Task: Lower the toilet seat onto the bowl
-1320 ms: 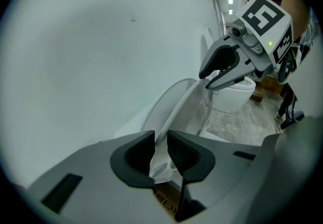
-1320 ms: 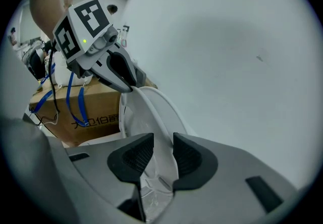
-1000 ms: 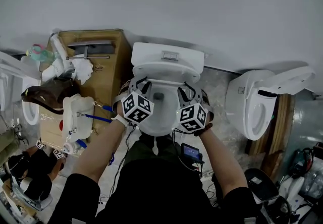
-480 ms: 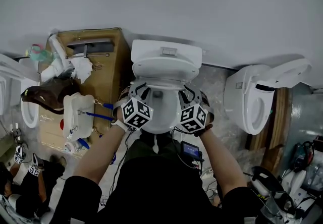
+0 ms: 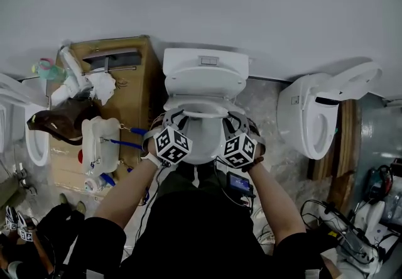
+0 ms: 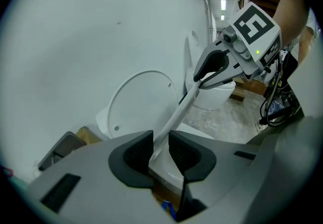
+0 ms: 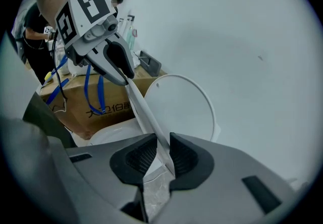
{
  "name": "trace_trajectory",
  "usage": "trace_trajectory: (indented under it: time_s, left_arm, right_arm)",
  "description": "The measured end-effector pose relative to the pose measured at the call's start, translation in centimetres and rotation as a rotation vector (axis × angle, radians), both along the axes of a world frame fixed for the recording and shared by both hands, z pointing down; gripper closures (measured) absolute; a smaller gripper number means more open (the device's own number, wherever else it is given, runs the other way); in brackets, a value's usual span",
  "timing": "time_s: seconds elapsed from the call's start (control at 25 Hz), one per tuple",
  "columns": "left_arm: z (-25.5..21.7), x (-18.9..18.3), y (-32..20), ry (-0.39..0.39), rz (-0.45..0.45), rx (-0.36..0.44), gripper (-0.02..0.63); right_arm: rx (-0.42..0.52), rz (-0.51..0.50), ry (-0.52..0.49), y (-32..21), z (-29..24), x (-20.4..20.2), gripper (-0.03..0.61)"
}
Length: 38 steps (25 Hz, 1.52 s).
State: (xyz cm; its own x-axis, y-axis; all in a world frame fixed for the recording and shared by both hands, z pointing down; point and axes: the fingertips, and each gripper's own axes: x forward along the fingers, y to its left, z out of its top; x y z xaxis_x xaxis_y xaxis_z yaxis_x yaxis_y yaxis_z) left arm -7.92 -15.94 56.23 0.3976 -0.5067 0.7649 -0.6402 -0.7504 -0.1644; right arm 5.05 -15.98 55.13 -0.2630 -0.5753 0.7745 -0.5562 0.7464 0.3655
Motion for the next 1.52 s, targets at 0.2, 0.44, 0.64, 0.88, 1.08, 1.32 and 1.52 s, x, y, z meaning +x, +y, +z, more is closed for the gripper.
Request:
trace_trajectory:
  time_s: [0.2, 0.44, 0.64, 0.88, 1.08, 1.32, 1.52]
  left_arm:
    - [0.7, -0.1, 1.6, 0.014, 0.018, -0.014, 0.508]
    - [1.8, -0.1, 4.4, -0.020, 0.038, -0.047, 0.503]
    - [2.8, 0.1, 6.7, -0.068, 0.035, -0.051, 0.502]
    - [4.3, 0.3, 9.5, -0.179, 0.024, -0.057, 0.502]
    - [5.6, 0.8, 11.6, -0.230, -0.034, -0.081, 0.502]
    - [7.0, 0.6, 13.2, -0.276, -0.091, -0.093, 0.502]
    - [8.8, 0.7, 15.5, -0.324, -0.091, -0.135, 0.502]
  right_arm:
    - [-0.012, 0.007, 0.011, 1.6, 0.7, -0.2, 0.483]
    - [-0.042, -0.005, 0.024, 4.6, 1.8, -0.2, 0.483]
    - [-0.039, -0.046, 0.035, 6.9, 2.7, 0.0, 0.482]
    - [-0.044, -0.149, 0.061, 9.8, 4.3, 0.0, 0.482]
    - [-0.064, -0.229, 0.043, 12.0, 5.7, 0.5, 0.482]
    - [-0.068, -0.287, 0.018, 13.7, 7.0, 0.5, 0.482]
    - [-0.089, -0.338, 0.009, 16.0, 8.6, 0.7, 0.482]
